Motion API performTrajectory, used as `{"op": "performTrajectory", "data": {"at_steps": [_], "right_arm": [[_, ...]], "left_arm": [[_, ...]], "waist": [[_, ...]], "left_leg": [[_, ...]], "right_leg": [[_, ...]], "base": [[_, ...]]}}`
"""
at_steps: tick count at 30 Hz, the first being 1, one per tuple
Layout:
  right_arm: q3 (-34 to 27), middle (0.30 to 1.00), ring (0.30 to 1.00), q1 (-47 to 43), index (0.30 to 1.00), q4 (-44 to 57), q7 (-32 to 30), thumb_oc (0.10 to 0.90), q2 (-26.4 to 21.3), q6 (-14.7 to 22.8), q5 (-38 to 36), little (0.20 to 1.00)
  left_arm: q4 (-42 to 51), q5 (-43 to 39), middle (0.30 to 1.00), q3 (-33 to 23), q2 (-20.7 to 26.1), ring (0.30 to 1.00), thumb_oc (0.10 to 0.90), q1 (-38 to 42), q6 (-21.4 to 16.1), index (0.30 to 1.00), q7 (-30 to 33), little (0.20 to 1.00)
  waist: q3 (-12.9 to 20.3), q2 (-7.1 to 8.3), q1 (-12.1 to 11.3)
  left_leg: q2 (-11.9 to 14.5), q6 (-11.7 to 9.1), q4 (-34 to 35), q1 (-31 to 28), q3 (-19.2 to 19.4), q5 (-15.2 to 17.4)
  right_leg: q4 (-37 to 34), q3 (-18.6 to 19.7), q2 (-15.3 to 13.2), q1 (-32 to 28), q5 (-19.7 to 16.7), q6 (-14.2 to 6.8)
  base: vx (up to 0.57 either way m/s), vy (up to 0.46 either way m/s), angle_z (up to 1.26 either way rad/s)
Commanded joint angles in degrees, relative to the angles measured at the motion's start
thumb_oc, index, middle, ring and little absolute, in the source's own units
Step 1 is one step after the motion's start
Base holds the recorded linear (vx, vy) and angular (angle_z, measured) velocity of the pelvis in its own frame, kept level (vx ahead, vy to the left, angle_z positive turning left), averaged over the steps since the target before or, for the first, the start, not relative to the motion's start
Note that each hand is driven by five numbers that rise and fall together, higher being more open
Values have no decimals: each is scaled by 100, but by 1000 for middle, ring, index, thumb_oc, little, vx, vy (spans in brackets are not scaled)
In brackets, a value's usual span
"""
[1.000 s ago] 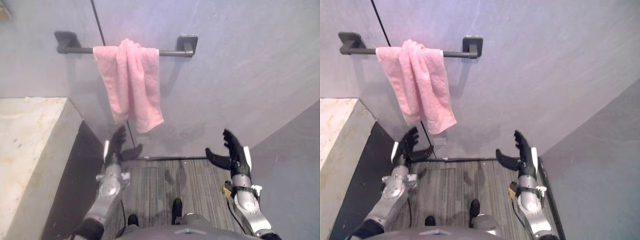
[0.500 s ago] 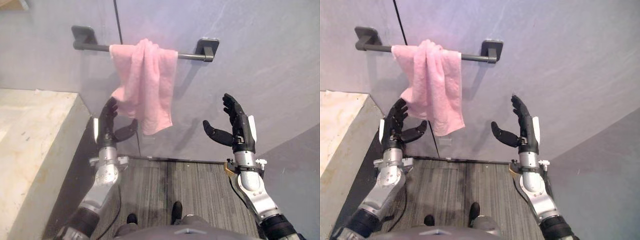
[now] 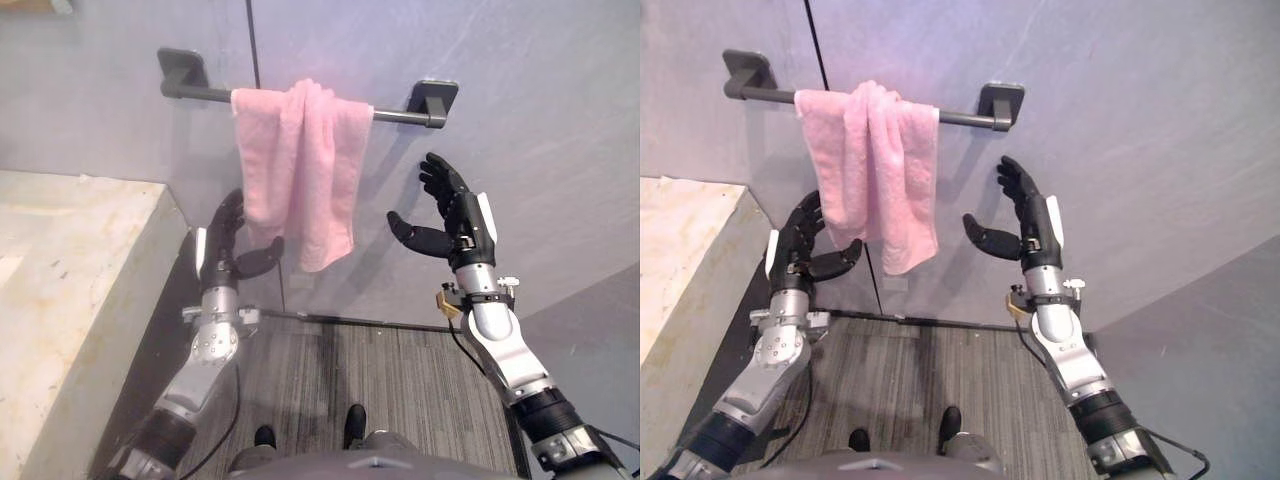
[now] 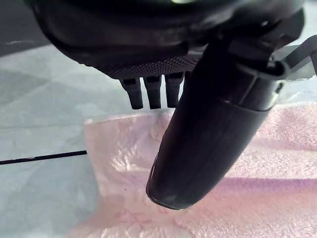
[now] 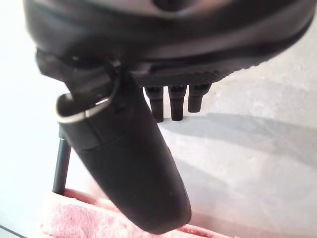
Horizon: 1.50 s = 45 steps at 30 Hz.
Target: Organize the bathroom.
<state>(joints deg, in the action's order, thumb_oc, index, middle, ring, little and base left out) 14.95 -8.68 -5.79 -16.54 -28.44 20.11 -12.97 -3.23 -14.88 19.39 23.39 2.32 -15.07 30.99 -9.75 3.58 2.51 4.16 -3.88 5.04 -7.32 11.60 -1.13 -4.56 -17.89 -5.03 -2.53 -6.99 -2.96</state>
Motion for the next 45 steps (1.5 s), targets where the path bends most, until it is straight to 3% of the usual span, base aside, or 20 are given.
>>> {"op": "performTrajectory", "data": {"at_steps": [1, 10, 18, 23, 29, 31, 38, 45], "right_arm": [[-100, 900, 900, -986, 900, 316, 93, 800, -269, 229, -375, 900], [74, 900, 900, -1564, 900, 170, 719, 800, -255, -190, -839, 900], [166, 900, 900, -1752, 900, 333, 996, 800, -299, -411, -730, 900], [197, 900, 900, -2009, 900, 416, 856, 800, -383, -412, -499, 900], [-81, 900, 900, -1777, 900, 1031, -273, 800, -370, -268, 177, 900], [-99, 900, 900, -1550, 900, 1271, -381, 800, -271, -228, 291, 900], [126, 900, 900, -1233, 900, 1484, -287, 800, -203, 58, 742, 900], [282, 900, 900, -1512, 900, 1397, 502, 800, -336, -189, -88, 900]], "left_arm": [[237, 379, 900, 38, 124, 900, 800, 730, -533, 900, 137, 900], [304, 266, 900, -186, 207, 900, 800, 1032, -267, 900, 140, 900], [258, 237, 900, -174, 111, 900, 800, 958, -209, 900, 68, 900], [230, 224, 900, -117, 103, 900, 800, 985, -167, 900, 79, 900], [314, 237, 900, -99, 73, 900, 800, 870, -120, 900, 245, 900], [342, 254, 900, -83, 37, 900, 800, 837, -102, 900, 323, 900], [333, 202, 900, -61, 11, 900, 800, 794, -100, 900, 366, 900], [304, 163, 900, -3, 18, 900, 800, 818, -65, 900, 331, 900]], "waist": [[541, -43, -177], [613, -52, -270], [631, -18, -320], [622, -10, -338], [612, -48, -258], [603, -70, -217], [578, -97, -166], [591, -51, -236]], "left_leg": [[75, 9, -4, 72, 376, 294], [72, -10, -4, 86, 361, 275], [33, 14, -4, 86, 359, 297], [12, 21, -4, 81, 349, 304], [-14, 50, -4, 63, 374, 337], [-31, 73, -4, 55, 386, 354], [-62, 114, -4, 3, 444, 393], [-88, 114, -4, -1, 428, 409]], "right_leg": [[-27, -211, -250, -232, 422, -682], [-44, -294, -279, -278, 436, -677], [-44, -308, -290, -318, 464, -667], [-44, -315, -298, -344, 468, -672], [-32, -231, -296, -331, 476, -695], [-28, -187, -299, -317, 478, -704], [-23, -140, -316, -323, 482, -732], [-24, -192, -330, -344, 487, -737]], "base": [[0, 0, 0], [28, 27, -1], [7, 12, -1], [0, 0, 0], [7, 20, 1], [-2, 43, -1], [-3, 28, -2], [0, 0, 0]]}}
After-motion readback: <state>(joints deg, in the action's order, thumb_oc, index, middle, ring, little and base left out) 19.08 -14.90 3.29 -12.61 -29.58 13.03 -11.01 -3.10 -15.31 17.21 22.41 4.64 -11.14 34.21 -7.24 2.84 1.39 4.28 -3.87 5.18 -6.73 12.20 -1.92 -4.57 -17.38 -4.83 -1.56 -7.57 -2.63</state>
